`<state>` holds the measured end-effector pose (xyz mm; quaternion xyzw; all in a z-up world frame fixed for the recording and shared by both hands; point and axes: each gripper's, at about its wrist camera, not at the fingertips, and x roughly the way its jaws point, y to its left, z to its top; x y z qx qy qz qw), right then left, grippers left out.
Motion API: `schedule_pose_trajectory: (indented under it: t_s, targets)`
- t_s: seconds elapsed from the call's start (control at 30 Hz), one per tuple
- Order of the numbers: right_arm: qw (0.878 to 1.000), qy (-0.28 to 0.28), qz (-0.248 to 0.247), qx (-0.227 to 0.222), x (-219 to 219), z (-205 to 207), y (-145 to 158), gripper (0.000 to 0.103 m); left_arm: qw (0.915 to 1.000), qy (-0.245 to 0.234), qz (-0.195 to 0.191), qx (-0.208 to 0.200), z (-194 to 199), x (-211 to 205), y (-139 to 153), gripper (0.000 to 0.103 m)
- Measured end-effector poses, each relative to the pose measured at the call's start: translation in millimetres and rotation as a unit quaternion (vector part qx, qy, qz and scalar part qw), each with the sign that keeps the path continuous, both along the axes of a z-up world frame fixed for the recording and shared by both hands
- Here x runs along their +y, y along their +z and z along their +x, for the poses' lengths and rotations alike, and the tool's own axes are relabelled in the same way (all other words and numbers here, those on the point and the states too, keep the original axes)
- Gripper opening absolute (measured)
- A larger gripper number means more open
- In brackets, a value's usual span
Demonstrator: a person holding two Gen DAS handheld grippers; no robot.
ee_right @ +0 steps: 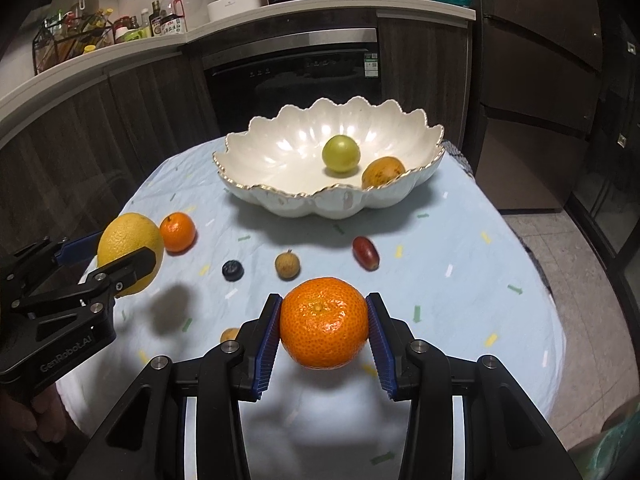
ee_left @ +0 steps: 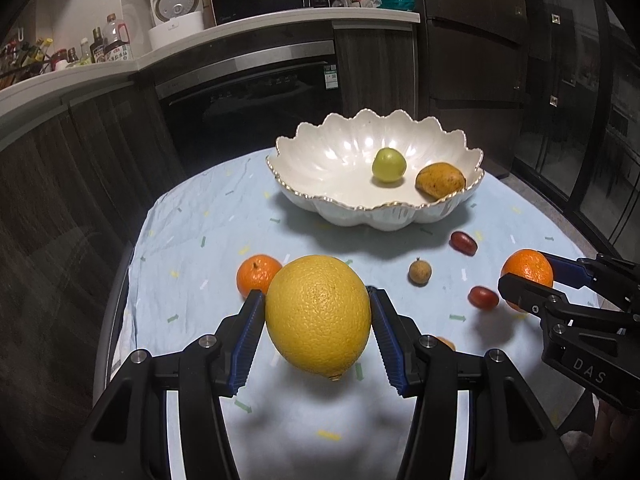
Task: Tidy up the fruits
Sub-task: 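Lift the lemon and mandarin and carry both over the white bowl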
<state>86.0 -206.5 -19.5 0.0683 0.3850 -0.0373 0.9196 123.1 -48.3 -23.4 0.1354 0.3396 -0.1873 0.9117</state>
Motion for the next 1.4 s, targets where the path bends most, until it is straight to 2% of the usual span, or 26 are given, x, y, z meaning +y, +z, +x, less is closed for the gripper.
schedule_pose_trajectory:
  t_s: [0.8, 1.4]
  targets:
    - [0.999, -0.003, -0.015, -0.048, -23.3, 34.0, 37.5, 0.043, 0.9995, -0.012, -0.011, -0.027, 29.0, -24.0, 26.6, 0.053]
    - [0.998, 0.000, -0.017, -0.058, -28.5, 63.4, 46.7, 0.043, 0.9992, -0.022, -0.017, -0.029, 60.4, -34.5, 34.6, 0.053]
